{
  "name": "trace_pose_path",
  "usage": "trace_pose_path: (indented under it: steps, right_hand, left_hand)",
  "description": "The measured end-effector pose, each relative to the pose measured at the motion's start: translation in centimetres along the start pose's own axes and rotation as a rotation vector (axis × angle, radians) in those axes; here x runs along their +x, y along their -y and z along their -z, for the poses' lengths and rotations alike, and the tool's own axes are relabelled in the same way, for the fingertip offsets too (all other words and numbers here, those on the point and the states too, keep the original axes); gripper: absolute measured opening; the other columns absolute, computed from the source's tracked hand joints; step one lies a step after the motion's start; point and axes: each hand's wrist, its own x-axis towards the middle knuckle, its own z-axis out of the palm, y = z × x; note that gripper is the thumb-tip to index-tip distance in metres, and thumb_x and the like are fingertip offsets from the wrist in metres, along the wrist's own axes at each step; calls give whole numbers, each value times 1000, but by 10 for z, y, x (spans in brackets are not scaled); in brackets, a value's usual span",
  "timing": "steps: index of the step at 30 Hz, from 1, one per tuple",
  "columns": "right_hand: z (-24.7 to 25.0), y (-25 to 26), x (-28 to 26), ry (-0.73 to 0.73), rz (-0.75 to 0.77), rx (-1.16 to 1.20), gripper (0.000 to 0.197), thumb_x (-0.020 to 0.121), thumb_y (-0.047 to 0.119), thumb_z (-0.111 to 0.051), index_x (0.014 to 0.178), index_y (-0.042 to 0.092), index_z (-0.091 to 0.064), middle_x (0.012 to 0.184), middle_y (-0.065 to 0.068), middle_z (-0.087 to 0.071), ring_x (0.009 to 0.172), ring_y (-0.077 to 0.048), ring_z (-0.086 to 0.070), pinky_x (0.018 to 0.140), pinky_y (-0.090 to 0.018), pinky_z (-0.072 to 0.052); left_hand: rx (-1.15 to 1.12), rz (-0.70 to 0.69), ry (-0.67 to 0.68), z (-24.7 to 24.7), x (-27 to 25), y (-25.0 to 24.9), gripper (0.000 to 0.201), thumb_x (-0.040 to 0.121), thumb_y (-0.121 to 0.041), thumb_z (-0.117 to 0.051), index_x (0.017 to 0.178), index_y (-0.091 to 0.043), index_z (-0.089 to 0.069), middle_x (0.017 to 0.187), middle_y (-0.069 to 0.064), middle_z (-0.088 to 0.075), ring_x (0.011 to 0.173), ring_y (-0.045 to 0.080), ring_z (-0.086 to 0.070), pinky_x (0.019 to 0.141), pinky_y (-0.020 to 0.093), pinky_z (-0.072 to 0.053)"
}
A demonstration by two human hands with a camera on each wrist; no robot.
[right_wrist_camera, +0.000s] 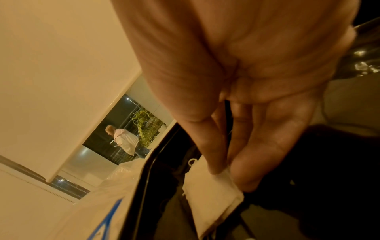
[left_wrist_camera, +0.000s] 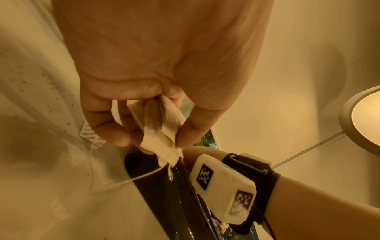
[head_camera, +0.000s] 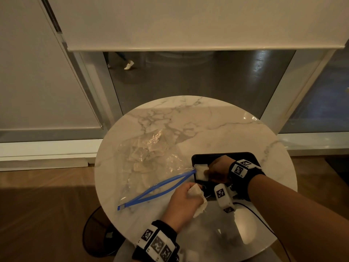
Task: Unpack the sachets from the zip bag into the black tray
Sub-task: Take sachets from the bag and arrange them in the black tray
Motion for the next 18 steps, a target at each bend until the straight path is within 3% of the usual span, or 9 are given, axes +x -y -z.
trace_pose_path:
  steps: [2,6,9,12,15,18]
  right_hand:
    - [0,0,-1,18,19,0,28,80,3,-79,106,3,-70,92,-15,-70,89,-31,-71,82,-47,-61]
    - [-3,1,-2,12,37,-32,31,78,4,-81,106,11,-70,95,-12,-69,93,-32,-70,83,-48,-61]
    - [-5,2,0,9,38,-26,20,81,11,-80,97,12,-69,98,-15,-71,92,-33,-71,83,-51,-60]
    - [-8,3,3,5,35,-2,18,88,19,-74,99,5,-71,90,-16,-70,85,-33,-70,85,-54,-59]
    - [-9,3,2,-9,48,-31,23,94,25,-68,106,6,-68,94,-17,-68,89,-35,-70,84,-52,-59]
    - [-8,4,0,-5,74,-50,21,96,27,-64,107,9,-66,87,-13,-65,78,-30,-68,76,-46,-62]
  left_hand:
    - [-9,3,-2,0,1,1,30,90,-14,-66,113,-34,-64,111,-7,-65,101,9,-63,75,19,-53]
    - [-18,2,-7,0,1,2,30,90,-14,-66,114,-33,-64,110,-6,-66,101,10,-65,78,22,-56]
    - [-15,5,-9,-1,2,3,31,90,-16,-67,114,-34,-64,111,-7,-66,102,11,-64,80,23,-56]
    - [-14,5,-6,0,3,3,31,90,-14,-67,114,-33,-64,112,-6,-66,101,10,-64,73,18,-54]
    - [-15,-14,-6,0,2,2,30,91,-11,-65,113,-30,-64,111,-5,-67,97,7,-65,63,11,-51]
    - [-5,-24,-6,1,2,2,30,91,-12,-65,114,-30,-64,111,-6,-66,97,6,-64,62,9,-49]
